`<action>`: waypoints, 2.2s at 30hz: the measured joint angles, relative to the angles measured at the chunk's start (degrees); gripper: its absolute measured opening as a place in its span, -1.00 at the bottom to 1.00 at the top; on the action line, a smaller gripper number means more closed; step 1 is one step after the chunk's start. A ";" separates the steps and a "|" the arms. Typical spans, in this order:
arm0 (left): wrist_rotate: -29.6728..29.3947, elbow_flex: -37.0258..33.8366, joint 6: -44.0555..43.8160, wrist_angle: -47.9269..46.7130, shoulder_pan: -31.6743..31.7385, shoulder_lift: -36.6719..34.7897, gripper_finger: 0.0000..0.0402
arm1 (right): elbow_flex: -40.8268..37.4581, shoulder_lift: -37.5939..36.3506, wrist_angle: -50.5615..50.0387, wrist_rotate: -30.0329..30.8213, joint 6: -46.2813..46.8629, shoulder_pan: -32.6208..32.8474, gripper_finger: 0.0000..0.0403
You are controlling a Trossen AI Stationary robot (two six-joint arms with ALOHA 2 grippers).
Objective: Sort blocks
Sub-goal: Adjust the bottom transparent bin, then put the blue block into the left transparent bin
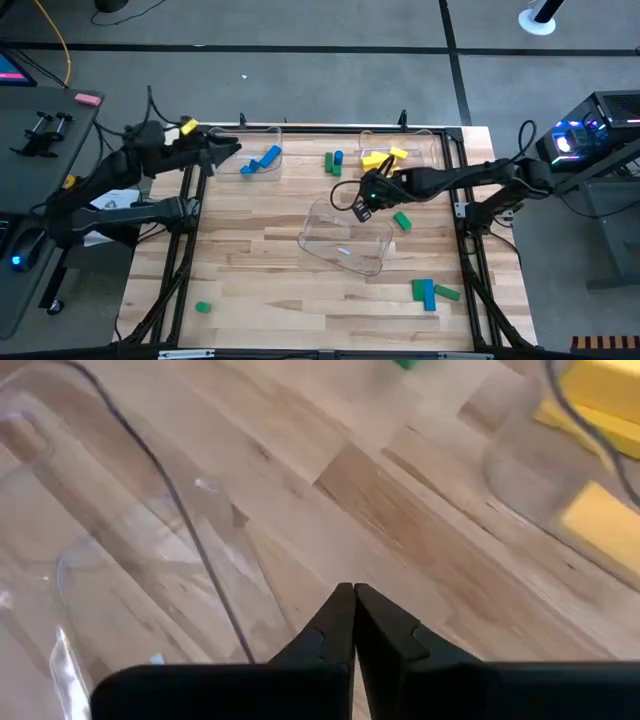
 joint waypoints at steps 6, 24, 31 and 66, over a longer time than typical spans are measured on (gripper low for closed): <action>-2.53 -4.73 -3.28 3.27 -4.38 0.43 -0.07 | 0.00 4.50 5.03 -2.25 -2.82 -0.02 -0.99; 0.04 -8.33 -3.97 24.83 -13.44 0.00 -0.07 | 0.02 10.62 22.90 -7.22 -3.87 1.64 -1.00; 0.04 -8.33 -3.94 25.38 -13.95 0.11 -0.07 | 0.02 10.63 27.60 -8.42 -6.04 3.12 -1.00; 0.02 -8.33 -4.49 25.20 -15.85 0.48 -0.07 | 8.68 2.92 1.16 -9.64 -19.07 5.11 -1.00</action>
